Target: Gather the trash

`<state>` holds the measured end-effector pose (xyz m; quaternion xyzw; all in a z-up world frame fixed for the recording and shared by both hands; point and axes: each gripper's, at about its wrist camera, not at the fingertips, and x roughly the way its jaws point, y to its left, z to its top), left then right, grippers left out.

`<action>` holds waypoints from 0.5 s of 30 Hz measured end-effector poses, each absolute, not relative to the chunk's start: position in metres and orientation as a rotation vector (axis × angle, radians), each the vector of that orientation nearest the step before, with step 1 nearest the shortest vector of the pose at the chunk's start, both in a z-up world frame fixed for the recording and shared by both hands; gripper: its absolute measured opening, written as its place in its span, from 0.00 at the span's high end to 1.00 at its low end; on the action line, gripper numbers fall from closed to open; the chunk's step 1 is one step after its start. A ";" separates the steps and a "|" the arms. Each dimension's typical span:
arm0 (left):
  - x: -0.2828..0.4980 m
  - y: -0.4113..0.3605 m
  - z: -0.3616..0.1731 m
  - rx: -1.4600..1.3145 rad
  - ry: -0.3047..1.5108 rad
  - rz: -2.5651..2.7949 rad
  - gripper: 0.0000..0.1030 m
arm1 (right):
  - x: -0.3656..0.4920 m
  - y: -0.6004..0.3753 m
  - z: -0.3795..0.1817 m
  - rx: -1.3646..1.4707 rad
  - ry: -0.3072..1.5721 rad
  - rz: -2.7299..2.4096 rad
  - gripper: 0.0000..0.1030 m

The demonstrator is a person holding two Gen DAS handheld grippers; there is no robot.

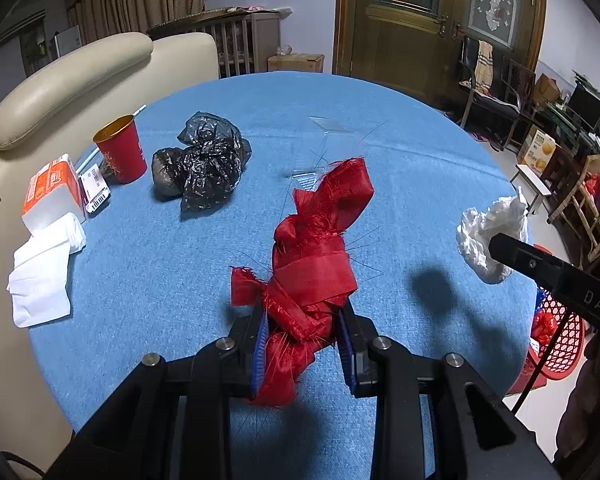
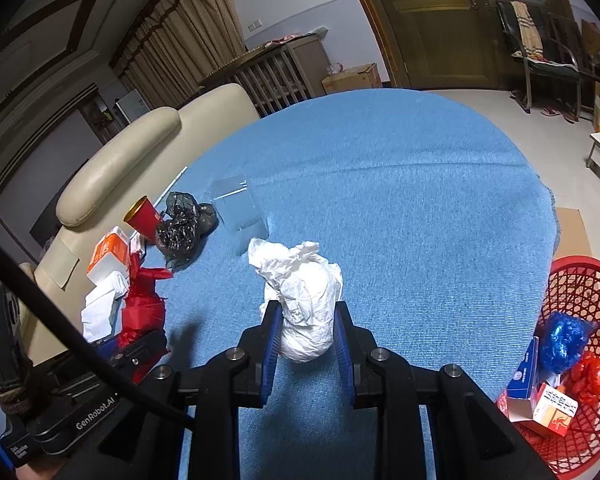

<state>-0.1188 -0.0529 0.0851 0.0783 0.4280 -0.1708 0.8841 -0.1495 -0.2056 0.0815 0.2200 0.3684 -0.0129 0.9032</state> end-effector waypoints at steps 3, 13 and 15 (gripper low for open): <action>-0.125 -0.054 0.087 0.171 0.887 -0.358 0.69 | -0.154 -0.205 0.084 0.458 0.754 -0.023 0.73; -0.140 -0.056 0.098 0.202 0.857 -0.364 0.69 | -0.175 -0.213 0.092 0.485 0.716 -0.023 0.73; -0.142 -0.056 0.100 0.205 0.852 -0.362 0.69 | -0.179 -0.214 0.094 0.491 0.707 -0.024 0.73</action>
